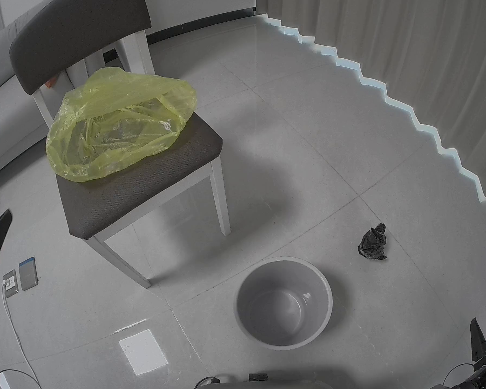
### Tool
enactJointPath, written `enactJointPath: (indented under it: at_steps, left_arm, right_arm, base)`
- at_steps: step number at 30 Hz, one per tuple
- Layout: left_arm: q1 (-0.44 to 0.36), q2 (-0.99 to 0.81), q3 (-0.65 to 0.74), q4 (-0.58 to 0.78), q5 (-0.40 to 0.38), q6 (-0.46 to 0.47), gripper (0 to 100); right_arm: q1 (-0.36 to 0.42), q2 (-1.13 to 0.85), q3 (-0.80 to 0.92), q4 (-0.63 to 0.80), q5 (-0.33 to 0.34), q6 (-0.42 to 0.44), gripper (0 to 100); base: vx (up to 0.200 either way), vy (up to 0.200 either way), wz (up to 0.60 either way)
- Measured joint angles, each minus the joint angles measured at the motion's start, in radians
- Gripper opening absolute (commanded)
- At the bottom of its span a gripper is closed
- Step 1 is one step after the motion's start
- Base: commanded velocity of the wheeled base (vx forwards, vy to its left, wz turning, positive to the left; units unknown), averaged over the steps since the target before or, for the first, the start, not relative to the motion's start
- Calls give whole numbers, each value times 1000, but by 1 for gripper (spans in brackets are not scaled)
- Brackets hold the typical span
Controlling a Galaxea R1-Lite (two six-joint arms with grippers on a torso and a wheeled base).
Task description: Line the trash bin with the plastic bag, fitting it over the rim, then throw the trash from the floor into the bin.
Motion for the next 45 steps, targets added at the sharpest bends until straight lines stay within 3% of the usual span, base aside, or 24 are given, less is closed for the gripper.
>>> enactJointPath:
  at_steps: [8, 13, 20, 37, 45]
  left_arm:
    - [0, 286, -47, -157, 21, -9, 100]
    - [1, 376, -81, -162, 27, -9, 100]
    - [3, 509, -190, -163, 56, -4, 100]
    - [6, 916, -465, -202, 239, 44, 100]
    - [39, 998, -503, -234, 243, 50, 100]
  right_arm:
    - [0, 0, 0, -12, 10, -10, 100]
    - [1, 8, -40, -85, 77, -6, 100]
    - [5, 91, -135, -52, 119, -32, 100]
    - [13, 150, -201, -39, 130, -50, 100]
    - [15, 157, -207, -37, 137, -48, 100]
  base:
    - [0, 0, 0]
    - [0, 0, 0]
    - [0, 0, 0]
    - [0, 0, 0]
    - [0, 0, 0]
